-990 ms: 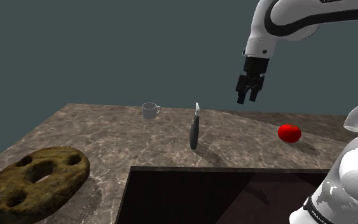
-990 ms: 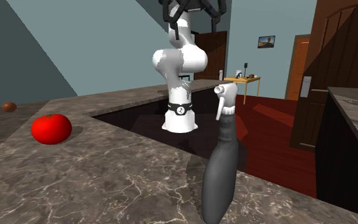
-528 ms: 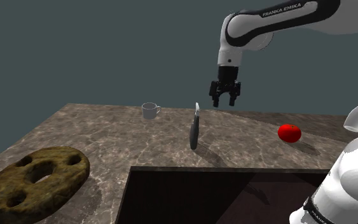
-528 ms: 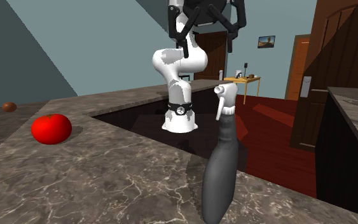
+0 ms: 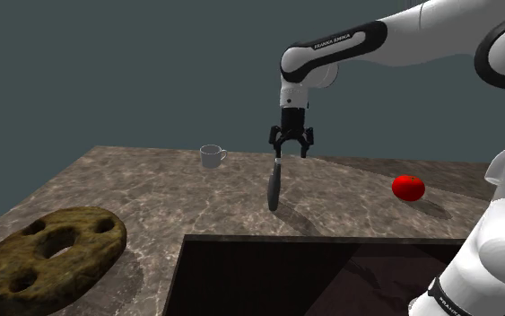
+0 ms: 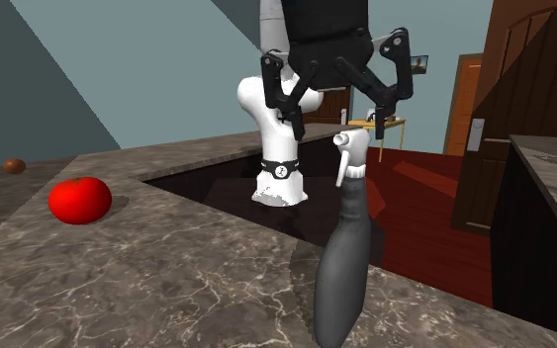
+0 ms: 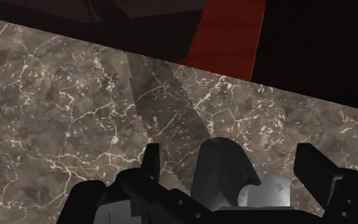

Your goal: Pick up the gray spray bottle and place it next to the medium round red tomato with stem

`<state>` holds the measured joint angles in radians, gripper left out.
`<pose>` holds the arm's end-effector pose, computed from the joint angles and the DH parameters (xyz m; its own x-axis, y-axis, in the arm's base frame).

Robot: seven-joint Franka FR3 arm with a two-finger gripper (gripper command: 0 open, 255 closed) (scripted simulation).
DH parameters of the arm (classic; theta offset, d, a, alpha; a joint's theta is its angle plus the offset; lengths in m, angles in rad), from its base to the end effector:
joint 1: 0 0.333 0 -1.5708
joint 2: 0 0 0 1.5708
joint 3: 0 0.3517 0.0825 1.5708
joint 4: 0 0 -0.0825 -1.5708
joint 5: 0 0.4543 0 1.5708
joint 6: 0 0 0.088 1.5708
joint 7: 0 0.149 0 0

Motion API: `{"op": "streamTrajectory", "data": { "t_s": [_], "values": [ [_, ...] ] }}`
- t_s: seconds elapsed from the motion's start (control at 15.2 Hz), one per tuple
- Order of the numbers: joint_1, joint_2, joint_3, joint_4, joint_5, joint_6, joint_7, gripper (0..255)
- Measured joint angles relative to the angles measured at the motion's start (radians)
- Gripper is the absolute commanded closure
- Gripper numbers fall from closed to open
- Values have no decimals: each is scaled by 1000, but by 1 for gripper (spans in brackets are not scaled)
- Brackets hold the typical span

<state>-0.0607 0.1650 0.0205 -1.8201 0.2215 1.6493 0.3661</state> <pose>0.6243 0.0057 0.3926 0.8338 -0.3981 -0.3825 -0.4565 -0.8868 -0.0723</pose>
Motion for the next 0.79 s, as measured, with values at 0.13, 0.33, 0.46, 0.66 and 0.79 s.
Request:
{"op": "streamTrajectory", "data": {
  "t_s": [0.13,0.33,0.46,0.66,0.79],
  "values": [
    [-6,99,-7,76,16,-7,37,0],
    [-14,227,-15,192,43,-37,98,0],
    [-23,314,-21,300,65,-61,137,0],
    [-29,361,-25,364,77,-70,159,0],
    [-24,330,-24,315,81,-35,156,0]
  ]
}}
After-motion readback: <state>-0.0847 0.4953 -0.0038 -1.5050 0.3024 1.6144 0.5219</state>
